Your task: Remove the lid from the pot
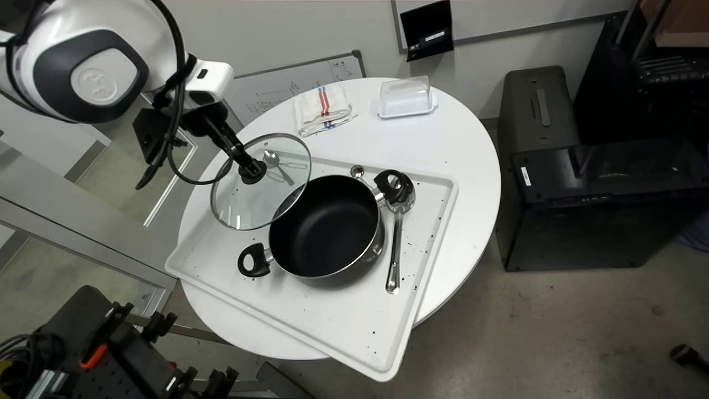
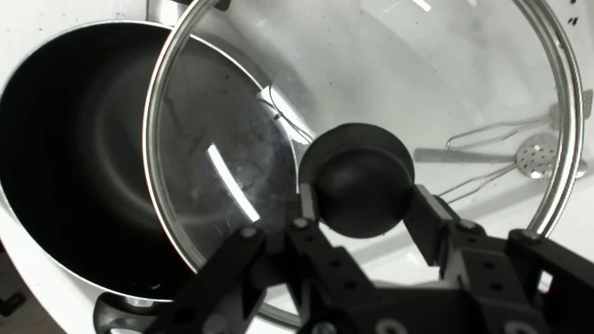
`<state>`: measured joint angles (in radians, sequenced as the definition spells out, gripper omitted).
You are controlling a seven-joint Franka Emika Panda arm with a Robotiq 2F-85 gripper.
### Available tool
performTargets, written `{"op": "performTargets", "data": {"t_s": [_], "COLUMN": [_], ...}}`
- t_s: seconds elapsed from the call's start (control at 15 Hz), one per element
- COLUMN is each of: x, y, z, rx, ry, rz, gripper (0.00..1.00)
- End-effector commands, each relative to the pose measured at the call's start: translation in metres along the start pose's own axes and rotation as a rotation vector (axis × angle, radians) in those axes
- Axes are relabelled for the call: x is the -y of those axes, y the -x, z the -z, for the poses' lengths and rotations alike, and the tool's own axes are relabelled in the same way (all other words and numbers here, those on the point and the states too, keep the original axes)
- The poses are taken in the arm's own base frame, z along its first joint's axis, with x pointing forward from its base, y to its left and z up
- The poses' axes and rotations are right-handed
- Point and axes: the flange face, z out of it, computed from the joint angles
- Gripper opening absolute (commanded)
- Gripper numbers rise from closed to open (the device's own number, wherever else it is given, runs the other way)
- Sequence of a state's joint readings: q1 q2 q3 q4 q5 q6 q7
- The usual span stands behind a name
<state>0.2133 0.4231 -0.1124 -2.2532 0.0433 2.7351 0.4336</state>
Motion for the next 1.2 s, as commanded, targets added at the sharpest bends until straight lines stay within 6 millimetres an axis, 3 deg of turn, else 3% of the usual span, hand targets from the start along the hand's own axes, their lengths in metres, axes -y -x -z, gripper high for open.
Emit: {"op": "performTargets", "data": {"t_s": [0.0, 0.93, 1.13], "x": [0.028, 0.102, 0.108], "y": [0.014, 0.085, 0.092], "z": [0.002, -0.056, -0.067], "rx": [0.01, 0.053, 0.058], "ry": [0.035, 0.094, 0.107], "rz": [0.135, 0.518, 0.56], "gripper": [0.24, 0.24, 0.24]}}
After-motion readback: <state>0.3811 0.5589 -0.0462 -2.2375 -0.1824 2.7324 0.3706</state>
